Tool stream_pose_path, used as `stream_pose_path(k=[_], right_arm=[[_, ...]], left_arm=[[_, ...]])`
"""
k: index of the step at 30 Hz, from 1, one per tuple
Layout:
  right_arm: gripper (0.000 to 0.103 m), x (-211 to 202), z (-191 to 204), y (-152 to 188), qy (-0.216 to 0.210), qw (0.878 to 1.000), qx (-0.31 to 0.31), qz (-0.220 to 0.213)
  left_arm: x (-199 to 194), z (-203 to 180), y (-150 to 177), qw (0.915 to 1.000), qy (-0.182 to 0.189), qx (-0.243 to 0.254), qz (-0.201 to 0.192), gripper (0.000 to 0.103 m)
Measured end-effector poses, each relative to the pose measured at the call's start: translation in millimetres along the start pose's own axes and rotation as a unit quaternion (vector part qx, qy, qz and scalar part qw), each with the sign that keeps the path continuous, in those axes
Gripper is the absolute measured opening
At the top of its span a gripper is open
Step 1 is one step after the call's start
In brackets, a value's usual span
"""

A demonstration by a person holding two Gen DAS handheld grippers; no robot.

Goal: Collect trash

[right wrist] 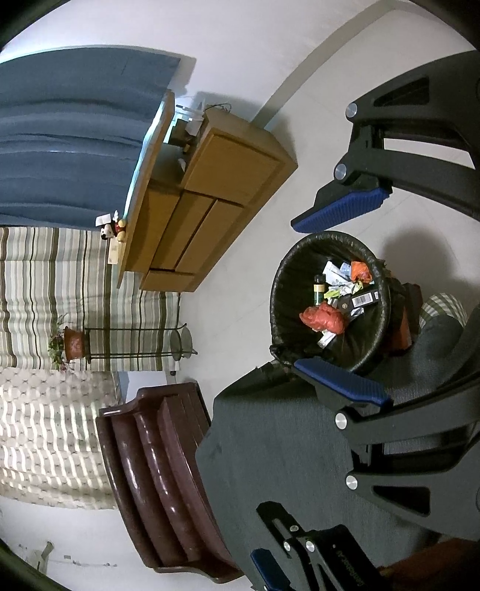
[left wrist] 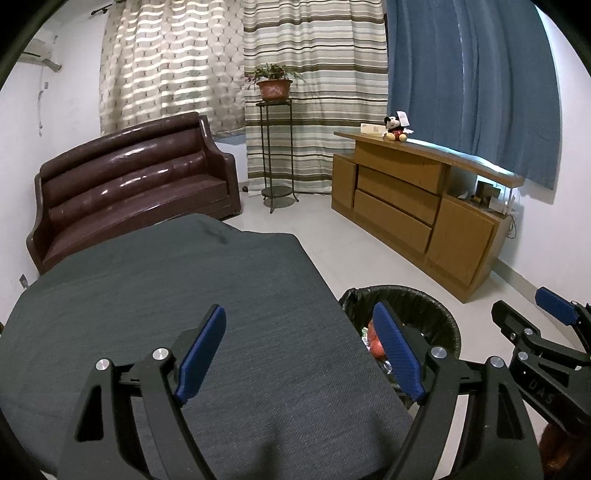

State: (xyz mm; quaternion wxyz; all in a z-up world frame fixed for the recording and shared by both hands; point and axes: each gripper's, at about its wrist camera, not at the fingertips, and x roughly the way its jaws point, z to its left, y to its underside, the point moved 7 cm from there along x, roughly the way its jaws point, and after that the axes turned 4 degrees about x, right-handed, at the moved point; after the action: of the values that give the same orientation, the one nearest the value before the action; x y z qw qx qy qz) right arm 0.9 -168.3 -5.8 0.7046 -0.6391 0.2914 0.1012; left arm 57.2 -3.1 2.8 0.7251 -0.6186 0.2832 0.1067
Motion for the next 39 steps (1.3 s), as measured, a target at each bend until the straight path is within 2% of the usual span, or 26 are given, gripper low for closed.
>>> stream_pose_path(k=[39], right_arm=[[0.069,0.3,-0.2,-0.1,0.000,1.000,0.000,0.001]], left_arm=[[-2.9,2.6,2.3,1.0000,0.002,0.000,0.003,0.080]])
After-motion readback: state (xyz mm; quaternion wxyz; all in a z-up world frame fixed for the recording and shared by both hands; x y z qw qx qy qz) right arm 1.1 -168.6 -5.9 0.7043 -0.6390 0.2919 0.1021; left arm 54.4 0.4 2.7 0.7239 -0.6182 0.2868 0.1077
